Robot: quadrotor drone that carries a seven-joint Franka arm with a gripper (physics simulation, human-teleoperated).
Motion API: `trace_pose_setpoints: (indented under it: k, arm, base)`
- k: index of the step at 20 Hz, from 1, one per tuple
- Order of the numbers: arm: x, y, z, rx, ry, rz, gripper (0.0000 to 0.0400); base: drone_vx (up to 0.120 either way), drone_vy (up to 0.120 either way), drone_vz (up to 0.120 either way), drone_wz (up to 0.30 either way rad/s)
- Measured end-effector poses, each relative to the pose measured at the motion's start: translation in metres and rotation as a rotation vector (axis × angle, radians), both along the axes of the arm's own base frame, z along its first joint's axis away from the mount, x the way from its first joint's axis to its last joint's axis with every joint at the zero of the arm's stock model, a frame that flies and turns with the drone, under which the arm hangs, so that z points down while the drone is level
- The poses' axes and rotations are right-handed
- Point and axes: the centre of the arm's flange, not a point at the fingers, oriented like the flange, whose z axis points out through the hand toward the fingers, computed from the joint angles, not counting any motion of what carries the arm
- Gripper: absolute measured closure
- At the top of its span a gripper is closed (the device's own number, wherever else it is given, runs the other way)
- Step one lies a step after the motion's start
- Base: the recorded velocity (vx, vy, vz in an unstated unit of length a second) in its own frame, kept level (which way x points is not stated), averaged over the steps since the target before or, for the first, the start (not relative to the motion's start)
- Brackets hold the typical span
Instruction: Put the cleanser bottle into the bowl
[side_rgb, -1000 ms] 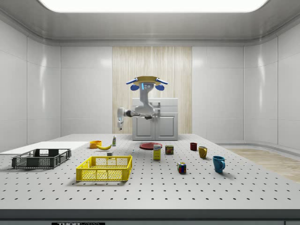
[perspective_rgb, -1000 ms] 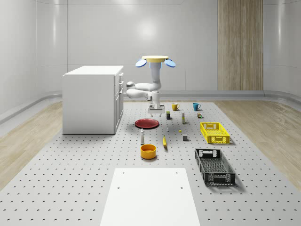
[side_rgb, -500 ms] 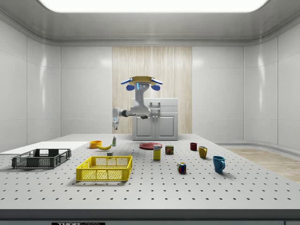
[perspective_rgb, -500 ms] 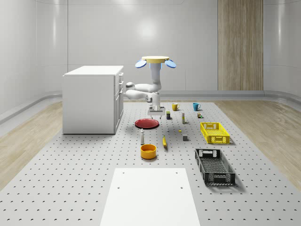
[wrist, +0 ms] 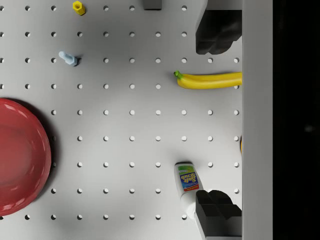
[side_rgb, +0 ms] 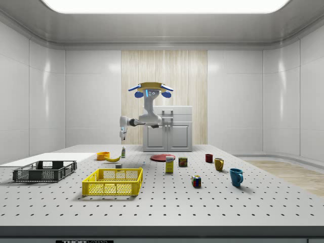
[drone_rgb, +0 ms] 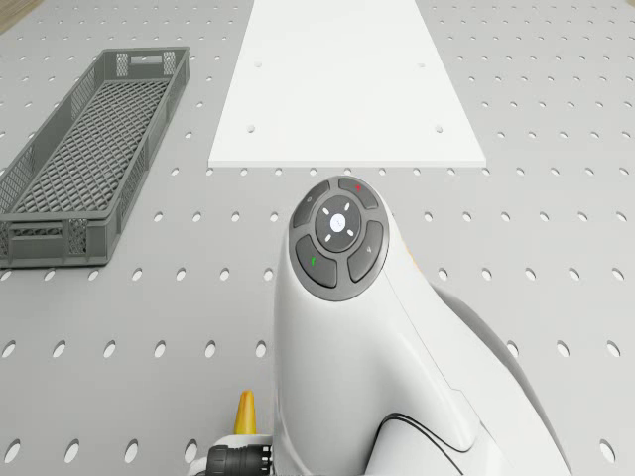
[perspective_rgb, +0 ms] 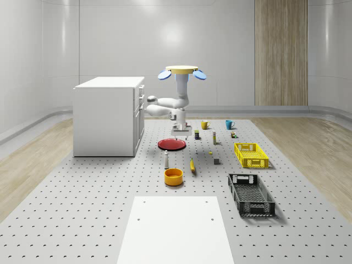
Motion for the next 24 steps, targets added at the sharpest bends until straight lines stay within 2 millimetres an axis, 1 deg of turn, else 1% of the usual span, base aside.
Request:
trace_pose_setpoints:
  k: [10, 12, 20, 24]
  arm:
    - [0.000, 0.050, 0.000, 0.000, 0.000, 0.000, 0.0000]
    - [0.000, 0.060, 0.003, 0.000, 0.000, 0.000, 0.0000]
    - [0.000, 0.088, 0.027, 0.000, 0.000, 0.000, 0.0000]
    - [0.000, 0.096, 0.043, 0.000, 0.000, 0.000, 0.0000]
  base:
    - [0.000, 0.000, 0.000, 0.000]
    - [0.000, 0.000, 0.000, 0.000]
    - [0.000, 0.000, 0.000, 0.000]
    - [0.000, 0.000, 0.000, 0.000]
